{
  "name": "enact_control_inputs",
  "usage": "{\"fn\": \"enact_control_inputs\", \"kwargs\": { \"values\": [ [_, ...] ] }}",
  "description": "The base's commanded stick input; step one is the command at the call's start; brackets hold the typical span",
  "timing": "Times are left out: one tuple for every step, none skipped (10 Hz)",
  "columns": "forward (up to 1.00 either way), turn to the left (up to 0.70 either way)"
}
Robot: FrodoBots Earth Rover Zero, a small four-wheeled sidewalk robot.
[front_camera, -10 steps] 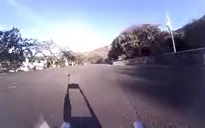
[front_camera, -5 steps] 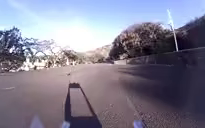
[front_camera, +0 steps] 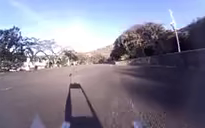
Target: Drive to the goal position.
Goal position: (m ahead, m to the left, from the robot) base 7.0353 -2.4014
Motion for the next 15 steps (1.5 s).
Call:
{"fn": "enact_control_inputs", "kwargs": {
  "values": [
    [0.5,0.0],
    [0.5,0.0],
    [0.5,0.0],
    [0.5,0.0],
    [0.5,0.0],
    [0.5,0.0],
    [0.5,0.0],
    [0.5,0.0],
    [0.5,0.0],
    [0.5,0.0],
    [0.5,0.0],
    [0.5,0.0],
    [0.5,0.0],
    [0.5,0.0],
    [0.5,0.0]
  ]
}}
